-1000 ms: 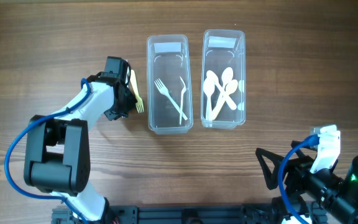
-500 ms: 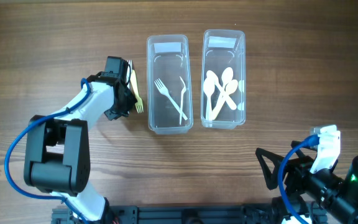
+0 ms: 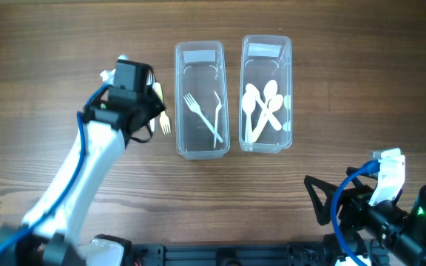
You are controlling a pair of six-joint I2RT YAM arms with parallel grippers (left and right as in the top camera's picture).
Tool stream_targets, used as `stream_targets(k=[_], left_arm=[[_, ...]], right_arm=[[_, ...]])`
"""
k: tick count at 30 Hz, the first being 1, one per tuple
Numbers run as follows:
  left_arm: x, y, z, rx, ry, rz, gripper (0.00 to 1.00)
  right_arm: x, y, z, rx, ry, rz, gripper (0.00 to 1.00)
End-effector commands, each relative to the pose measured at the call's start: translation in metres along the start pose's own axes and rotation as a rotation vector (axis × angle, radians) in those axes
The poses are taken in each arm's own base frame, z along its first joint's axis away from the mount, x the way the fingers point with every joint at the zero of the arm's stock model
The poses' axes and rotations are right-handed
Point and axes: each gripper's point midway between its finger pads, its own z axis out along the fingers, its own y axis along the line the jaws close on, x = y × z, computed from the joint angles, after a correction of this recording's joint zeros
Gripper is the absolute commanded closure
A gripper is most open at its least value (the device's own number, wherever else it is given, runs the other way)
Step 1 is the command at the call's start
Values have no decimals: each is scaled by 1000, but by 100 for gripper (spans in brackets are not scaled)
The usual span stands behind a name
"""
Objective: Pack container
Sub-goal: 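Place the light-blue fork into the left container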
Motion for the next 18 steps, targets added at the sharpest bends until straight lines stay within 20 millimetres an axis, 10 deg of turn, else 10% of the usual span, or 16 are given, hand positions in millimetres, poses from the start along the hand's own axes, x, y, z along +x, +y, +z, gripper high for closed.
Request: stream_targets(k=[1,12,13,15,18], left_arm=[[8,-80,-61,263,-101,262,96],[69,-97,-7,214,86,403,94],[72,-96,-3,204,97,405,78],[74,-95,1,199,108,405,9],[64,-101,-17,231,68,399,1]], right_arm=[[-1,0,-2,5,-10,8,0],[-1,0,-2,5,-10,8,0],[-1,0,-2,5,-10,8,0],[-1,0,-2,5,-10,8,0],[-1,0,-2,5,-10,8,0]])
